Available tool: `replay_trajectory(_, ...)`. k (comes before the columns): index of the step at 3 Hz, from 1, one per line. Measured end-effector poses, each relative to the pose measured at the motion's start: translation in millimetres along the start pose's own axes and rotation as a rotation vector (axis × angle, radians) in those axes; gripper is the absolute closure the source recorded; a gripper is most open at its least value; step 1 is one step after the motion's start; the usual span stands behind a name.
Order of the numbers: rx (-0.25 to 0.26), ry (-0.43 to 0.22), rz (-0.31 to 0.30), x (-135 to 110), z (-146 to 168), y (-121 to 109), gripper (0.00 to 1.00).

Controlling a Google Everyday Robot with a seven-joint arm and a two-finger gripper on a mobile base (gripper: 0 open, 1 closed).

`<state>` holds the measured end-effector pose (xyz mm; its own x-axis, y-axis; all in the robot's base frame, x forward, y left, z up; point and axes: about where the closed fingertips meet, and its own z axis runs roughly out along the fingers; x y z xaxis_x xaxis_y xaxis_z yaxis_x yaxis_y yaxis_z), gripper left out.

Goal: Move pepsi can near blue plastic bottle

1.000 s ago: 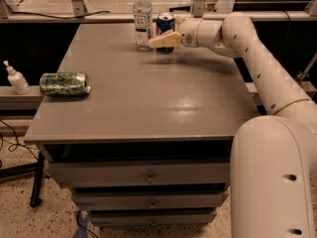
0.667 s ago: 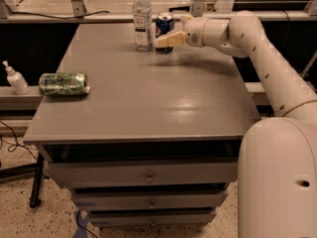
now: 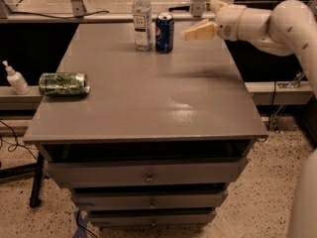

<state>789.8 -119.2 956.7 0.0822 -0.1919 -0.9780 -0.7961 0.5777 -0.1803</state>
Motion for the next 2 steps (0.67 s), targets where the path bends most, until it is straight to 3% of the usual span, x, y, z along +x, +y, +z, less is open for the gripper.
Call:
replay_trajectory(1, 0.021, -0.032, -0.032, -26, -54, 2, 0.00)
replay_trajectory(2, 0.033, -0.032, -0.033, -27, -66, -1, 0.00)
